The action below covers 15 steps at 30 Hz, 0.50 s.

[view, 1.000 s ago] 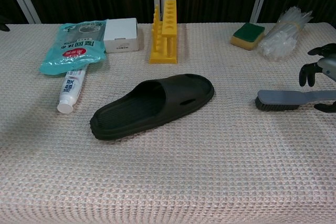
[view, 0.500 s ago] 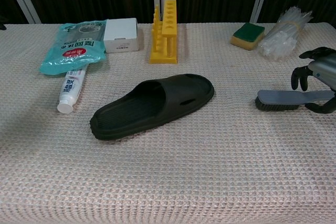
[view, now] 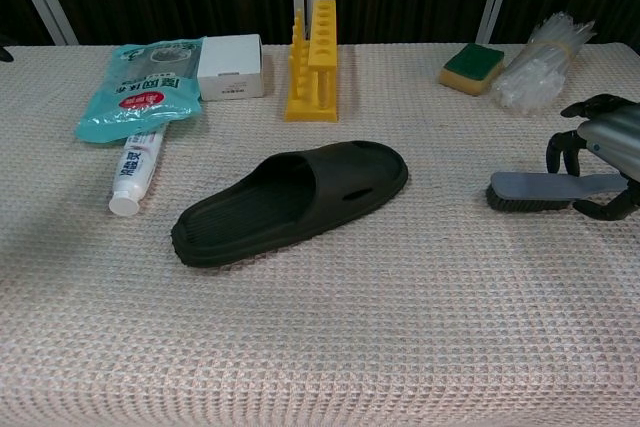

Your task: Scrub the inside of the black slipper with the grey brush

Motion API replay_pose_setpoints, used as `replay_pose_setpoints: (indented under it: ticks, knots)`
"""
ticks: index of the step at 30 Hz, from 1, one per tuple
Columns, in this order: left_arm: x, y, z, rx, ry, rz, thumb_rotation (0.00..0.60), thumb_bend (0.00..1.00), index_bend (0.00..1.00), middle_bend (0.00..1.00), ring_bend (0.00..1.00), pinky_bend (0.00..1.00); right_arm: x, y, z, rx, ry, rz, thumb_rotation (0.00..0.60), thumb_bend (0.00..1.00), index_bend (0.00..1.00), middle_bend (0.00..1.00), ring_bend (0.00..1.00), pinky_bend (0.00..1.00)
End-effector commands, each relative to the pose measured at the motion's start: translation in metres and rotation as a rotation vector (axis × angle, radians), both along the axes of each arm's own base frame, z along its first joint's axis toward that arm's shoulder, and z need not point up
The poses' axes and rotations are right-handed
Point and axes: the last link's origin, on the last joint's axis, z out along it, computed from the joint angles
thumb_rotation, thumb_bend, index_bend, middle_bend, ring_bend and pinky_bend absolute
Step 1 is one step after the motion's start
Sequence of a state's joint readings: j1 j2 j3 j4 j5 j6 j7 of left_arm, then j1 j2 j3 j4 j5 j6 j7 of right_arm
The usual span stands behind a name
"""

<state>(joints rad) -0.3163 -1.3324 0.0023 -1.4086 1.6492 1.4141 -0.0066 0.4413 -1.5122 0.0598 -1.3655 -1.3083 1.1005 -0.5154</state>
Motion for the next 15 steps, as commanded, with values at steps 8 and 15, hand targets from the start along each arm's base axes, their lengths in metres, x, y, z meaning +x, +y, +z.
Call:
replay_pose_setpoints:
  ticks: [8,15]
  knots:
    - [-0.0014,-0.0007,-0.0001,-0.001,-0.002,0.003,0.6,0.04,0.16,0.21,0.19,0.31,0.0009,-0.0011,-0.0014,-0.012,-0.001,0.007,0.6,0.3,0.48,0.52,0.09,0.0]
    - [-0.0018,-0.0007,-0.0007,-0.005,-0.001,0.003,0.6,0.04,0.16,0.21,0.19,0.31,0.0013,-0.0024,-0.0032,-0.029,-0.012,0.02,0.6,0.32,0.56,0.58,0.13,0.0]
